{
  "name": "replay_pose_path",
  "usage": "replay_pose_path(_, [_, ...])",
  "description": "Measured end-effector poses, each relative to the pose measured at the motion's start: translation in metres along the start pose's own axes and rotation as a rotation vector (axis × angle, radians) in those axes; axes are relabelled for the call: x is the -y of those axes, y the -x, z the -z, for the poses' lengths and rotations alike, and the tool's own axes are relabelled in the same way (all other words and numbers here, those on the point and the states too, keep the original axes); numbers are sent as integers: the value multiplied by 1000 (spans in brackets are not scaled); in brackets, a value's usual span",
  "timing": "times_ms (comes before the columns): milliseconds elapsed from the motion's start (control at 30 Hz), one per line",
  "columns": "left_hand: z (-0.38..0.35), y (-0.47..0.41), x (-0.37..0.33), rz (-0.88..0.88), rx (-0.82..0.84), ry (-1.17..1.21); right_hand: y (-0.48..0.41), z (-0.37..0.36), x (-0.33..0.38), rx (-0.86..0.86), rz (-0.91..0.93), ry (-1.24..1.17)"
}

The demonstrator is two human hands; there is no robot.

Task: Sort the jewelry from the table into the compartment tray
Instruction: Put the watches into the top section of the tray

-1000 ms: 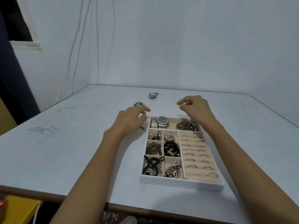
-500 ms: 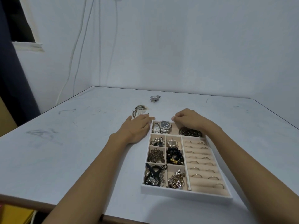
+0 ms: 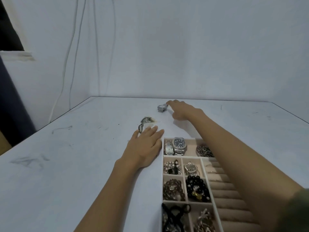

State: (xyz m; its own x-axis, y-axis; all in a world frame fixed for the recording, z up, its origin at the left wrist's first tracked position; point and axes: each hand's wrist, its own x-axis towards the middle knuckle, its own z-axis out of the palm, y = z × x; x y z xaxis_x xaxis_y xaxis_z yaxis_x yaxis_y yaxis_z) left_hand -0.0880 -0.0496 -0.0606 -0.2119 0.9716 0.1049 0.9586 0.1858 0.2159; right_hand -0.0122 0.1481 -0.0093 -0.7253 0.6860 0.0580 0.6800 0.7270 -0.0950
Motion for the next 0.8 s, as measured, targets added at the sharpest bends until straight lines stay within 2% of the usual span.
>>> replay_pose_path(200, [-2,1,-1,-1,-19,4,-29,-8,15,39,124,182])
replay_pose_path(367, [-1,2,-3,-1,-17,4,-37,-8,22,-51,184,292])
replay_pose_path(667, [-1,1,-3,-8,-21,16,-18,24,-4,162,4,100])
replay_pose_path(800, [0,2,-2,-10,-19,16,9,25,-19,90,-3,-208])
